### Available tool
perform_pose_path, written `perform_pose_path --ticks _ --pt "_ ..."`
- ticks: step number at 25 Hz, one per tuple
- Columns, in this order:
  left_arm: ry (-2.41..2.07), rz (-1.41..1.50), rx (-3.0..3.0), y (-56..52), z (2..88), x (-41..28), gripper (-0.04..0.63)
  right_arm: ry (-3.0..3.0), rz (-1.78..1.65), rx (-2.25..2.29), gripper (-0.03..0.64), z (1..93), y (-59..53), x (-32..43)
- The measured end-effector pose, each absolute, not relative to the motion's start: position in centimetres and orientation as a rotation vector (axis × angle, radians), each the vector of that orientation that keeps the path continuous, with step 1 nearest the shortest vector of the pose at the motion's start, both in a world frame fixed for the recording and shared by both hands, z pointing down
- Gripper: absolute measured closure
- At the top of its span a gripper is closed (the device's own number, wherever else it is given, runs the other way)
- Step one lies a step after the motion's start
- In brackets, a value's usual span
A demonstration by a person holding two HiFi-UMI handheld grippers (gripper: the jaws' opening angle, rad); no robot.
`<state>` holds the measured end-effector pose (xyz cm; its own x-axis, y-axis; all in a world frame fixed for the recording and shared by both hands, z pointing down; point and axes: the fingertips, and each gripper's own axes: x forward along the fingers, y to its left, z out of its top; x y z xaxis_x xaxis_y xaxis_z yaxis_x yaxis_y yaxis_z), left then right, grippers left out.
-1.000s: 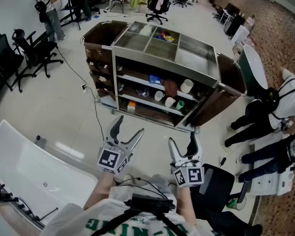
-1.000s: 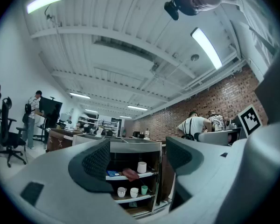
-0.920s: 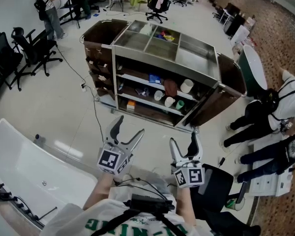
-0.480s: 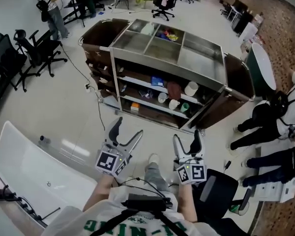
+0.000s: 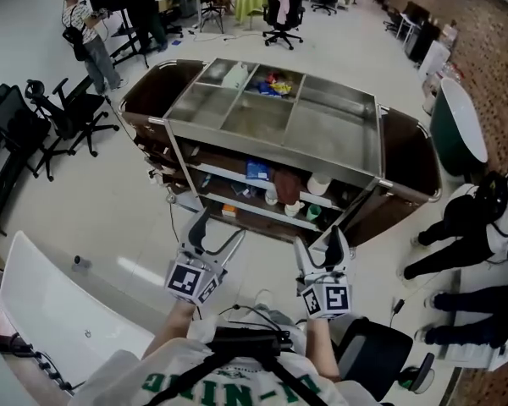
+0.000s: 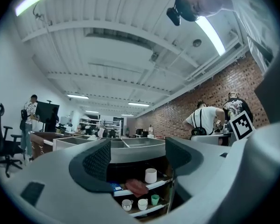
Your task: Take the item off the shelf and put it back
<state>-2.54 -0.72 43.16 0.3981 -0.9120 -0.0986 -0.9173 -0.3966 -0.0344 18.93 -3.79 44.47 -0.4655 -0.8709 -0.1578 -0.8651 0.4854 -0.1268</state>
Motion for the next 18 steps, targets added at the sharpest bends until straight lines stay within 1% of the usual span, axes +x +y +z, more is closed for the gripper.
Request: perform_pose_path --ticks 7,9,11,18 --pt "1.694 0.088 -2.54 -4.9 42.5 1.9 0.238 2.483 -0.111 -1.502 0.213 44.4 -8.4 23.7" --pt "1.693 0.098 -2.545 -5.5 42.2 2.7 0.238 2.469 -0.118 -1.507 0.222 44.4 -9.1 24.7" --pt "1.68 0.081 -2.543 -6.1 42.0 3.4 0.25 2.459 -0.121 -1.516 0.222 44.5 -9.5 25.4" --pt "1.67 0.057 -2.569 -8.2 43.0 4.3 0.25 2.452 -0.173 -1.55 0.222 46.2 -10.5 26.4"
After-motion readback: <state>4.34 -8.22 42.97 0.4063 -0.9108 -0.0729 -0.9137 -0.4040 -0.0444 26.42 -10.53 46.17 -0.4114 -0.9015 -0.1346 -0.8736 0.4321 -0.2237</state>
